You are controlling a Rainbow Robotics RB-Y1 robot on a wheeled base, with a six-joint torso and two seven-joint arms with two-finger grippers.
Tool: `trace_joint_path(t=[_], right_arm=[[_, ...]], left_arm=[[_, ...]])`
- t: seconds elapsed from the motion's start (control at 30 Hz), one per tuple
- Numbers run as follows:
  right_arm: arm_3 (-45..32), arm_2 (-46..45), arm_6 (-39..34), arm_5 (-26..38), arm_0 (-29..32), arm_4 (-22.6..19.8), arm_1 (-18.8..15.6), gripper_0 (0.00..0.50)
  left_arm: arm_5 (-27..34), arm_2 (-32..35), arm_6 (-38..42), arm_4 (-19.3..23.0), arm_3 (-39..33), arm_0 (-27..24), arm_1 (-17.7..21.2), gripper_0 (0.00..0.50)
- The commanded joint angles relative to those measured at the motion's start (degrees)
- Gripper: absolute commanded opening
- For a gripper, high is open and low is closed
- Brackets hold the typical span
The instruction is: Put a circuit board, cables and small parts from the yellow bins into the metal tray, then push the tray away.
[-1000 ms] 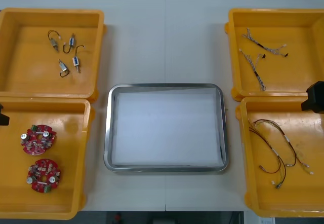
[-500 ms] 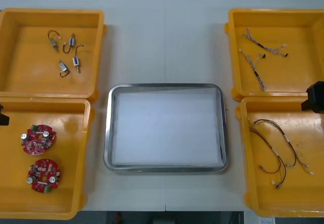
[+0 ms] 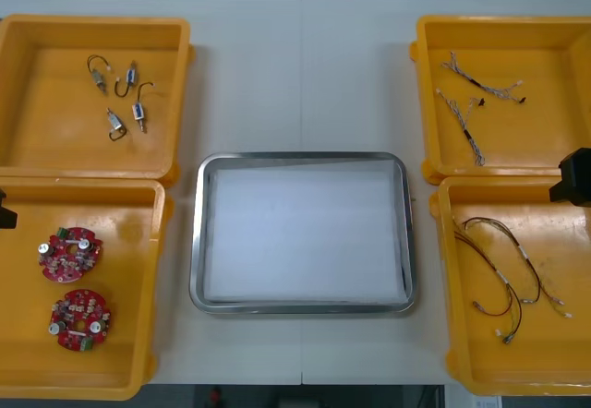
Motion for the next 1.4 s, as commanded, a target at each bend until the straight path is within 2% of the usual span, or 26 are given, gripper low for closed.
trace_joint_path(t=[0.03, 1.4], right_arm=[[-1.3, -1.6, 2.7, -0.3, 0.7, 0.5, 0.3, 0.5], [-1.3, -1.6, 2.7, -0.3, 0.7, 0.5, 0.3, 0.5]], left_arm=[[-0.5, 1.8, -3.9, 0.1, -0.3, 1.3, 2.5, 0.5], [-0.5, 1.8, -3.9, 0.1, -0.3, 1.3, 2.5, 0.5]])
